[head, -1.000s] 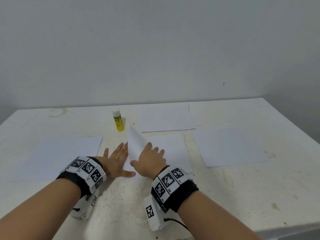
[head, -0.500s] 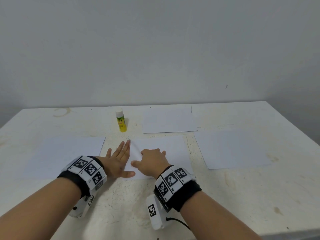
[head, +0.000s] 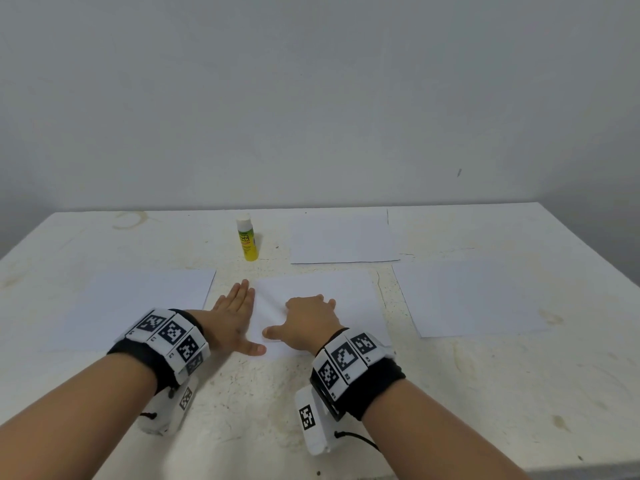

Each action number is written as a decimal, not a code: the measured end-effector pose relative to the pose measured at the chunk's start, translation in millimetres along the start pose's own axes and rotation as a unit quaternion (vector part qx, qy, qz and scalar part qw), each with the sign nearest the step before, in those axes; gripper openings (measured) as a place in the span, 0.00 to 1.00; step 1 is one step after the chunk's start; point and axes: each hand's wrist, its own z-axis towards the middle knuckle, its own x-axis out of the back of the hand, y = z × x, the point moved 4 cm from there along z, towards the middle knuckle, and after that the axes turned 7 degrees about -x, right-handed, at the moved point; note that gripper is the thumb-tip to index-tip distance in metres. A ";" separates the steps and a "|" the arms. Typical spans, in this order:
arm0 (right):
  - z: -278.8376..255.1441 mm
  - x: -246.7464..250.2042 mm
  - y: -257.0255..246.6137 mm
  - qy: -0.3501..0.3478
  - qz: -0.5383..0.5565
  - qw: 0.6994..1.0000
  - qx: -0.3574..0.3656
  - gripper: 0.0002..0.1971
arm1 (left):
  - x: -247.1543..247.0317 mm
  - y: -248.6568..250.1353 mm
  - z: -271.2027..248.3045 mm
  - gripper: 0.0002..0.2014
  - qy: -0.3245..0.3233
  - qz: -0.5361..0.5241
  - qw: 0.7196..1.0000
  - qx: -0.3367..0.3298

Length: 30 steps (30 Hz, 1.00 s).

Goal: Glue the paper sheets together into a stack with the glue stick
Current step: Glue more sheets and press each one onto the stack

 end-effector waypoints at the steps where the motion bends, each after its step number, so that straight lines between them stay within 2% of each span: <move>1: -0.9 0.4 0.0 0.000 0.001 1.000 -0.001 0.38 | -0.5 -0.5 0.6 0.61 0.007 -0.004 1.000 0.005; 2: -1.7 0.6 0.1 0.001 0.004 1.000 -0.001 0.38 | -0.5 -1.1 1.4 0.59 0.009 -0.005 1.000 0.008; 3: -3.1 1.5 0.4 0.001 0.008 1.000 -0.002 0.39 | -0.6 -2.3 2.3 0.61 0.005 0.001 1.000 0.006; 7: -7.9 3.1 1.4 0.003 0.027 1.000 -0.009 0.41 | 3.0 -5.0 0.3 0.82 -0.018 0.051 0.998 -0.019; 11: -11.3 3.4 0.6 0.001 0.033 0.999 -0.020 0.41 | 2.6 -7.5 0.7 0.80 -0.017 0.056 0.998 -0.036; 15: -15.9 5.3 -0.3 -0.004 0.035 0.999 -0.030 0.42 | 2.2 -10.6 4.6 0.89 -0.014 0.066 0.997 -0.040; 19: -16.6 5.1 -0.8 -0.011 0.038 0.999 -0.035 0.42 | 2.8 -7.2 3.2 0.83 -0.015 0.063 0.998 -0.025; 22: -16.1 4.7 -1.5 -0.010 0.038 0.999 -0.037 0.42 | 1.6 -6.6 0.8 0.63 -0.001 0.046 0.999 0.005; 24: -15.7 4.8 -2.2 -0.010 0.037 0.999 -0.036 0.42 | 1.9 -6.2 0.3 0.59 0.005 0.042 0.999 0.006; 27: -16.4 5.6 -2.3 -0.009 0.038 0.999 -0.036 0.42 | 2.6 -4.8 -1.7 0.62 -0.004 0.036 0.999 0.000; 30: -16.4 4.9 -2.5 -0.011 0.042 0.998 -0.036 0.42 | 2.4 -5.6 -1.8 0.76 -0.022 0.043 0.999 -0.024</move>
